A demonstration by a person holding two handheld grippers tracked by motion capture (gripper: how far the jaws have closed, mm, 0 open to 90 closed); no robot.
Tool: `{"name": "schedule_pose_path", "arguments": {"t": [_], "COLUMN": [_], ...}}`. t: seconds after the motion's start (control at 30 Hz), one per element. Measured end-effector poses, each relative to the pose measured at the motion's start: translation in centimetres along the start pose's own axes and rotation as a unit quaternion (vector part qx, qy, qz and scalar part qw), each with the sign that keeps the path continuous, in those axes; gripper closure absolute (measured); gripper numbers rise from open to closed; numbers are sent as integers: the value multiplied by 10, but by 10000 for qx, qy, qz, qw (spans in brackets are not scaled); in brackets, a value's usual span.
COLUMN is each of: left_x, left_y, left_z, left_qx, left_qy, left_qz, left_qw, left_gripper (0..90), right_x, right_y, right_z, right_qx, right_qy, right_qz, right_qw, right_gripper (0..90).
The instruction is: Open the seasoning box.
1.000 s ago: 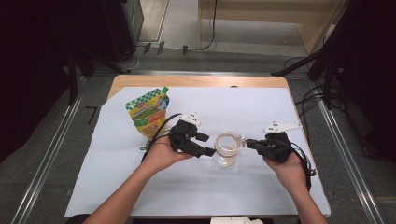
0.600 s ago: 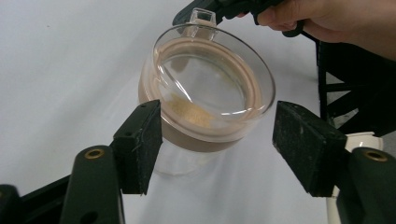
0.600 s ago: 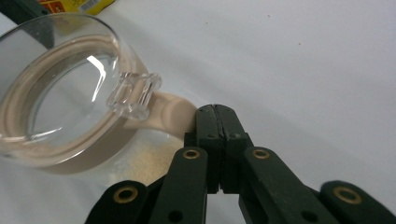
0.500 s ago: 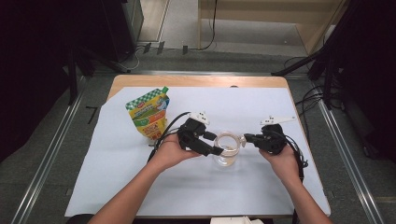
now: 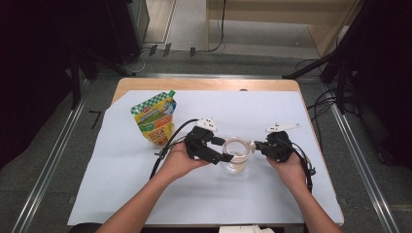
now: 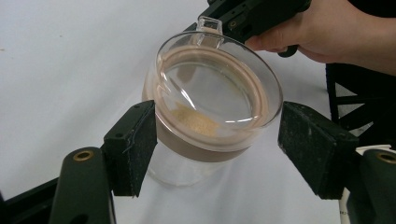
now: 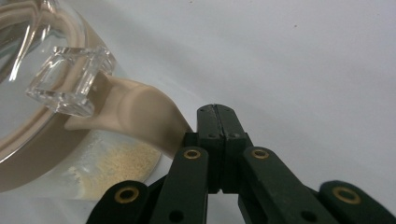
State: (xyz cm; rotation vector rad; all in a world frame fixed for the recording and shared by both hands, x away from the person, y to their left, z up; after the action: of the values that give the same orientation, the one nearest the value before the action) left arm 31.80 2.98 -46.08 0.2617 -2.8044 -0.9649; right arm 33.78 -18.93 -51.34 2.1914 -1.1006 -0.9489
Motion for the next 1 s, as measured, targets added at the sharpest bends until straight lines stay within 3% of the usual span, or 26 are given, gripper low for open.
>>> {"name": "schedule_pose_path", "arguments": {"t": [0.2,0.3,0.7,1.0], "left_x": [1,3,8,9], "left_y": [-5,-10,-24,-29], "left_z": [4,7,9,7], "left_qx": [103,3,-36,30], "left_qy": [26,43,-274,-265], "left_qz": [-39,-52,-429,-536], "left_qw": [9999,10000,9987,9982], "left_gripper": [253,204,113,96], "right_x": [-1,-2,-6,-8], "right_y": [-1,-1,-2,-3], "right_z": [1,1,2,2], "right_qx": [-51,-64,-120,-107], "right_qy": [-1,-9,-35,14], "right_qz": [-5,-8,-27,-19], "right_qw": [10000,10000,9999,9999], "right_gripper": [900,900,900,900]}}
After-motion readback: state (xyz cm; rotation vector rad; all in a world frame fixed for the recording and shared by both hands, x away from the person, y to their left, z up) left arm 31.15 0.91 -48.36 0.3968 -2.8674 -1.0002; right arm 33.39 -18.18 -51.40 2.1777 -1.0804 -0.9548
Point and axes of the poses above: each handheld gripper's, and its own axes: y roughly backward along the jaws, z roughly out of its underside, x roughly to its right, the point moved 4 cm from there along -y, roughly forward along the jaws, and after that the axes turned 14 degrees about -y, right-handed, at the moved point
